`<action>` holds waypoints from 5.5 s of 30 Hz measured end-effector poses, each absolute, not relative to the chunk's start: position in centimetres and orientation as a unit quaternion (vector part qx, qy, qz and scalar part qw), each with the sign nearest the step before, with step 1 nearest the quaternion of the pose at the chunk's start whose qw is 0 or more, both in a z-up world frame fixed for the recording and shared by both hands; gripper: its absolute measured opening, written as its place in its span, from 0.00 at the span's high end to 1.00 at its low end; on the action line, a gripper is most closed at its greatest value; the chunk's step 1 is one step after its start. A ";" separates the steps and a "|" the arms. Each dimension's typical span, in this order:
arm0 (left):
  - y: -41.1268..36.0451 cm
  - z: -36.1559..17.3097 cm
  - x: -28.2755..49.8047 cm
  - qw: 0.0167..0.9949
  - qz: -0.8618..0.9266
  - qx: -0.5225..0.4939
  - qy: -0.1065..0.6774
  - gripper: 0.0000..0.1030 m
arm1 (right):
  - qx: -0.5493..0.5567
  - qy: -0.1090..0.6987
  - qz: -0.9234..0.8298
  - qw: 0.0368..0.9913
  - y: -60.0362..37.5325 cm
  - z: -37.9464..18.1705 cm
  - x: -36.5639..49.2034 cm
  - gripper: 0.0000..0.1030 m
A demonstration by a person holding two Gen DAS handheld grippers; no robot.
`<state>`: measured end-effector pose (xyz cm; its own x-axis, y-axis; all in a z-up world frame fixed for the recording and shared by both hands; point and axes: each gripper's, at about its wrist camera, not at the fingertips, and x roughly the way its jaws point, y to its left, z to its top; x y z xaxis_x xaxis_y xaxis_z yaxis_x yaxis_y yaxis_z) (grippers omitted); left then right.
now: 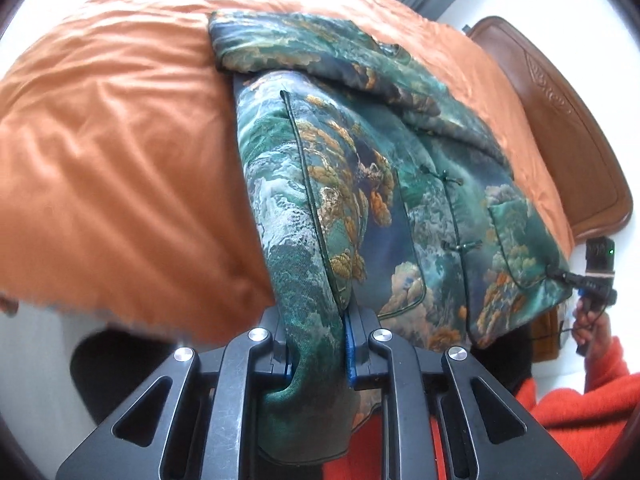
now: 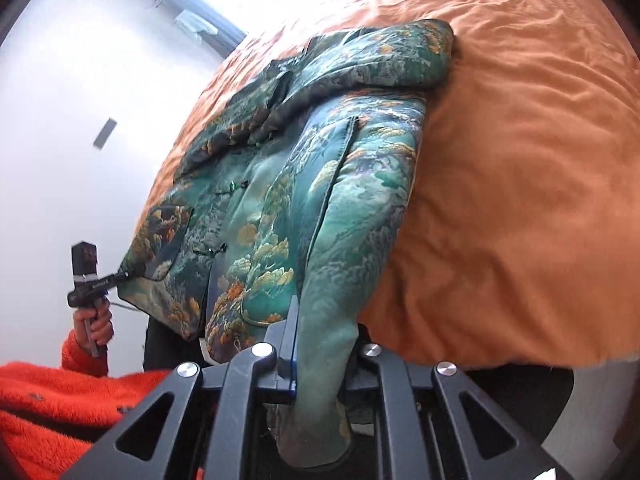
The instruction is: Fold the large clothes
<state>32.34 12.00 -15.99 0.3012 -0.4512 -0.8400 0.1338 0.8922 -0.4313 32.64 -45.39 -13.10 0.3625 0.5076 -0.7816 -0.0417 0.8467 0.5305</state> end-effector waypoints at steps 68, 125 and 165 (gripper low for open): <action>11.2 -11.6 57.1 0.909 -0.111 -0.069 0.396 0.91 | 0.090 0.355 0.007 0.930 -45.6 -9.2 56.5 0.86; 12.3 -16.9 56.5 0.906 0.004 -0.061 0.419 0.03 | 0.168 0.361 -0.034 0.917 -50.0 -18.4 58.1 0.08; -9.6 -19.0 53.0 0.863 -0.217 0.081 0.449 0.01 | 0.156 0.338 0.000 0.928 -42.8 -16.0 36.6 0.08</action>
